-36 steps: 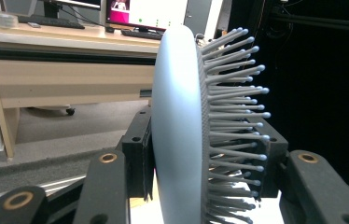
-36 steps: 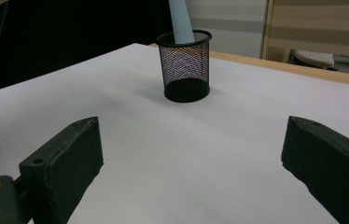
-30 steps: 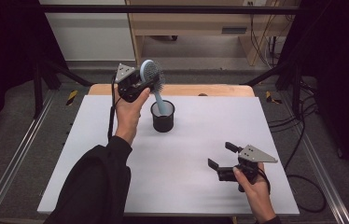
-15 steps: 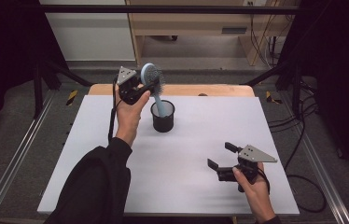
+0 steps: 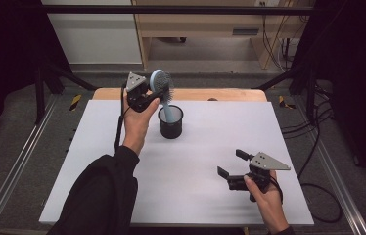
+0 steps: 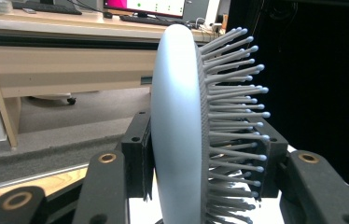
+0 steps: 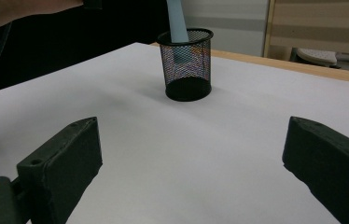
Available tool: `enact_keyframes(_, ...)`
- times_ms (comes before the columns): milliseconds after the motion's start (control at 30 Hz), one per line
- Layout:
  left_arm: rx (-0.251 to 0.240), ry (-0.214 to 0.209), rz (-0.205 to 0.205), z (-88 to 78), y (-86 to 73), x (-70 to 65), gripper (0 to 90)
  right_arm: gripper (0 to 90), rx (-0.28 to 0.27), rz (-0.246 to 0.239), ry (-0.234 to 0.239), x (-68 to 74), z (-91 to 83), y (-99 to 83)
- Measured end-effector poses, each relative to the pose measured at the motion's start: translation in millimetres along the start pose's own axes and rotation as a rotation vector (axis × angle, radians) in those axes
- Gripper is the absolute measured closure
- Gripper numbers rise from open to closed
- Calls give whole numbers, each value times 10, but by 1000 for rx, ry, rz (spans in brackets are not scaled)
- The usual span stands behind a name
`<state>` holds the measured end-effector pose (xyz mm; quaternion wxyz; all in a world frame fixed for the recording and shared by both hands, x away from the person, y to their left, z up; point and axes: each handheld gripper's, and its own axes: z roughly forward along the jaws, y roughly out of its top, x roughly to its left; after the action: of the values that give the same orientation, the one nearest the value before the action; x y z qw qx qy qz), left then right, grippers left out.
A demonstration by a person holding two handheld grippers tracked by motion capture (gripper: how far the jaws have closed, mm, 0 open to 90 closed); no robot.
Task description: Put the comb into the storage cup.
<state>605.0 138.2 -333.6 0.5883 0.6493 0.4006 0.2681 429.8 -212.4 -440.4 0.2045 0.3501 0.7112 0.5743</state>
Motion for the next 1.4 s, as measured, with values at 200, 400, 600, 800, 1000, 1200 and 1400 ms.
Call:
enact_keyframes(200, 6, 5, 6, 15, -17, -3, 512, 48, 1, 1, 4, 4, 4, -1)
enact_keyframes(400, 9, 6, 0, 25, -58, 5, 510, 47, 4, 6, 4, -10, -2, -4)
enact_keyframes(600, 13, 7, -4, 39, -90, 12, 510, 47, 4, 5, 5, -8, -2, -4)
enact_keyframes(800, 6, 16, -5, 36, -88, 15, 510, 47, 9, 3, 6, -6, 0, -6)
enact_keyframes(1000, -5, 13, -19, 14, -105, 43, 509, 47, 8, 1, 5, -7, 1, -5)
enact_keyframes(1200, -3, 12, -13, 19, -116, 33, 509, 47, 8, 2, 5, -4, -1, -4)
enact_keyframes(1400, -4, 2, -14, 45, -133, 10, 508, 47, 4, -1, 7, 0, 1, -3)
